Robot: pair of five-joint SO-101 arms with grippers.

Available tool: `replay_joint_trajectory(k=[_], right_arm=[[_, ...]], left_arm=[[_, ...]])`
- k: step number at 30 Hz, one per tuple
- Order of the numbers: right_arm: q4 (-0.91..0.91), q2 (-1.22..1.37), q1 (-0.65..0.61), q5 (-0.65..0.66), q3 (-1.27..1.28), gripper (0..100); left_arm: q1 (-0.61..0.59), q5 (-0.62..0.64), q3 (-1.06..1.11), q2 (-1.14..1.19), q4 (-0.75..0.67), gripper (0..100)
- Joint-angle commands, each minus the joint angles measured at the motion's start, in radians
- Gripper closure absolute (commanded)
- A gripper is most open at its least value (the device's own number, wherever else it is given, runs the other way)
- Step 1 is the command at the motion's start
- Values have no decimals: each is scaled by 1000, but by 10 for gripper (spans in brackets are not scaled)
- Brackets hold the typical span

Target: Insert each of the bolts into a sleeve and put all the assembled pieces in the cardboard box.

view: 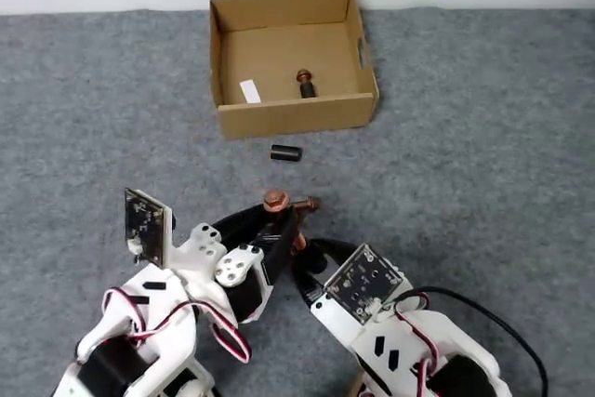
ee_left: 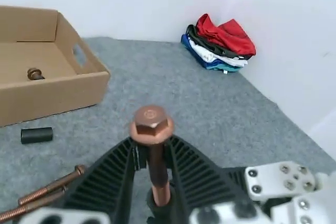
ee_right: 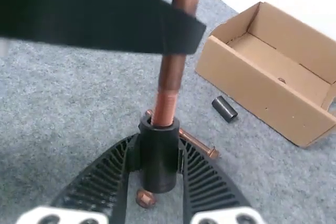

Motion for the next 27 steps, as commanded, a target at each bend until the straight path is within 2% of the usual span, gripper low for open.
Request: replay_joint_trajectory(k=[1, 7, 13, 15, 20, 27], right_arm=[[-27, -8, -7, 9, -12, 991], [-36, -8, -5, 9, -12, 991], [-93, -7, -5, 11, -11, 991], [-90, -7, -5, 11, -11, 991], [-90, -7, -5, 11, -11, 991], [-88, -7, -4, 11, -9, 991]], left_arm=[[6, 0, 7, 3, -5, 994], [86, -9, 7, 8, 184, 994], [109, -89, 8, 9, 259, 990], [109, -91, 8, 9, 275, 947], [103, -95, 8, 9, 298, 738], [29, -110, -25, 9, 302, 743]])
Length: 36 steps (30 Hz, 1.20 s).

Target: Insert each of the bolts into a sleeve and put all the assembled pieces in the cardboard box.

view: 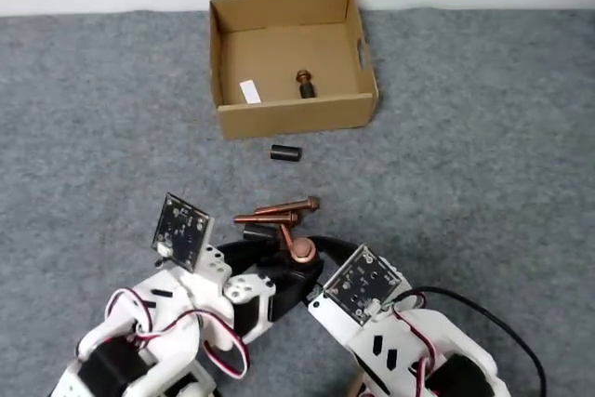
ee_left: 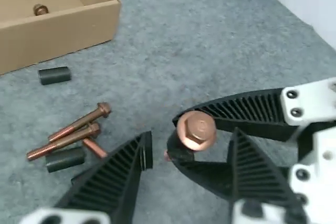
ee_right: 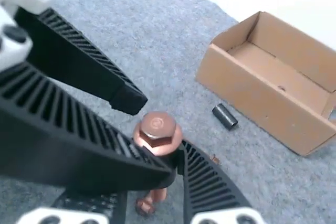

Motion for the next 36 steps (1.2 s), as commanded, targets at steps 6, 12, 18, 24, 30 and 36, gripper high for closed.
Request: replay_joint_trajectory(k=[6, 12, 18, 24, 30, 36], right_arm=[[-56, -8, 114, -3, 3, 991], [-47, -7, 257, -158, 3, 991], [-47, -5, 331, -236, -3, 991], [-61, 56, 341, -282, -14, 991], [-240, 409, 341, -387, -173, 991], [-380, 874, 343, -394, -480, 991]], left_arm=[[-114, -34, -130, 2, 23, 780], [-325, -37, -128, 2, -18, 985], [-542, -160, 54, 2, -51, 995], [-718, -305, 321, 2, -285, 995], [-727, -413, 498, 2, -446, 995], [-729, -411, 598, 8, -529, 994]])
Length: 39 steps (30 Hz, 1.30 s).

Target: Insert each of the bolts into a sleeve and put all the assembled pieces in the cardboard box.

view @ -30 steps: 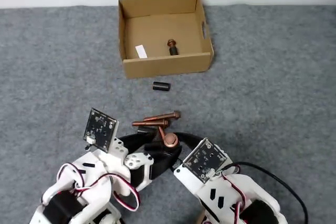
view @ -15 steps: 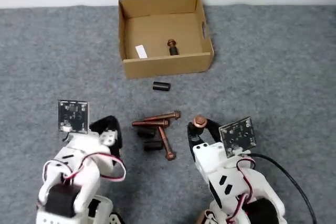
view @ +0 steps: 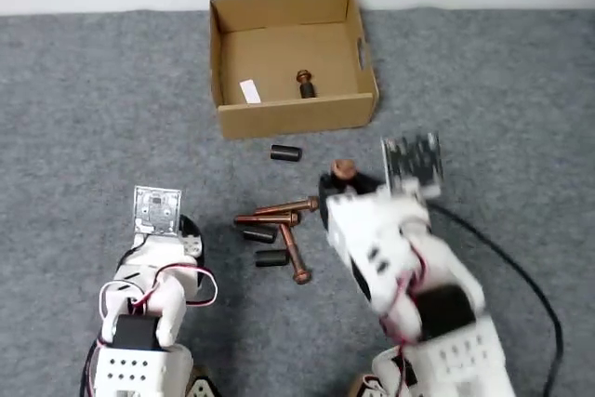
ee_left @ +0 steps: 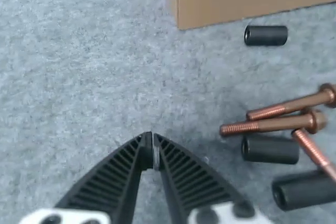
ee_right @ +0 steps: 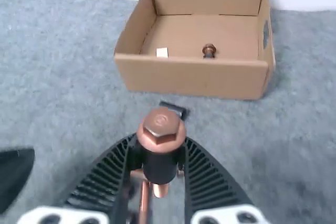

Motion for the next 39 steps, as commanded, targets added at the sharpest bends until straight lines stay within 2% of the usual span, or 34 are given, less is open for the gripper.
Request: replay_joint_trajectory(k=[1, 9, 20, 24, 32, 36, 39], right_arm=[[-93, 286, 15, -14, -262, 991], [-162, 860, 108, -6, -761, 991], [-165, 1503, 127, 173, -1375, 991], [-165, 1696, 127, 219, -1530, 991], [-153, 2002, 130, 224, -1748, 991], [-68, 2100, 127, 224, -1826, 986], [-15, 2144, 127, 218, -1887, 920]], left_arm=[[-5, -6, 4, -11, -52, 994], [-5, -6, 2, -8, -52, 994], [-6, -6, 2, -3, -51, 994], [-23, -6, 2, -3, -51, 994], [-46, -6, 2, -2, -51, 994], [-46, -6, 2, -2, -51, 994], [-46, -6, 2, -2, -51, 994]])
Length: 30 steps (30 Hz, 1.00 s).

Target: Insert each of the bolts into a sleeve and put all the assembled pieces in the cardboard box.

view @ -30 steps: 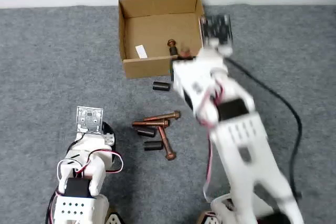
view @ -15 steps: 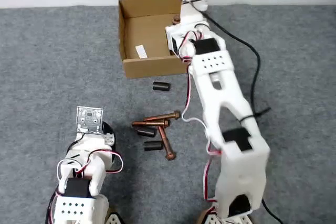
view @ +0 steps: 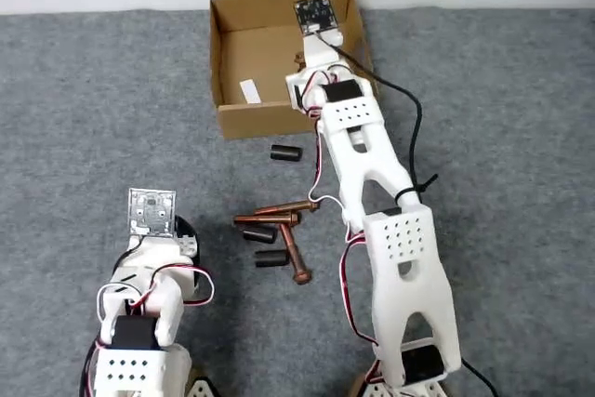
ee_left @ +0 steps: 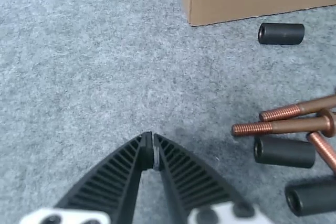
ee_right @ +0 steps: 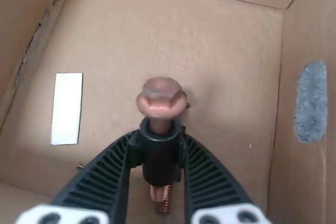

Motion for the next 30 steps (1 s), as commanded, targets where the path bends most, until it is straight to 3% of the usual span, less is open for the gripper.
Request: replay_joint_trajectory(k=[1, 6, 13, 22, 30], right_arm=[[67, 19, 8, 3, -118, 894], [197, 48, 7, 2, -256, 879], [406, 41, 7, -40, -460, 995], [783, 50, -27, -44, -764, 991], [983, 1, -50, -100, -793, 991]], left_arm=[[-9, -5, -10, -2, -26, 994], [-9, -5, -10, -2, -26, 994], [-9, -5, -10, -2, -26, 994], [-80, -5, -10, -11, -11, 994], [-98, -12, -10, -11, -11, 994]])
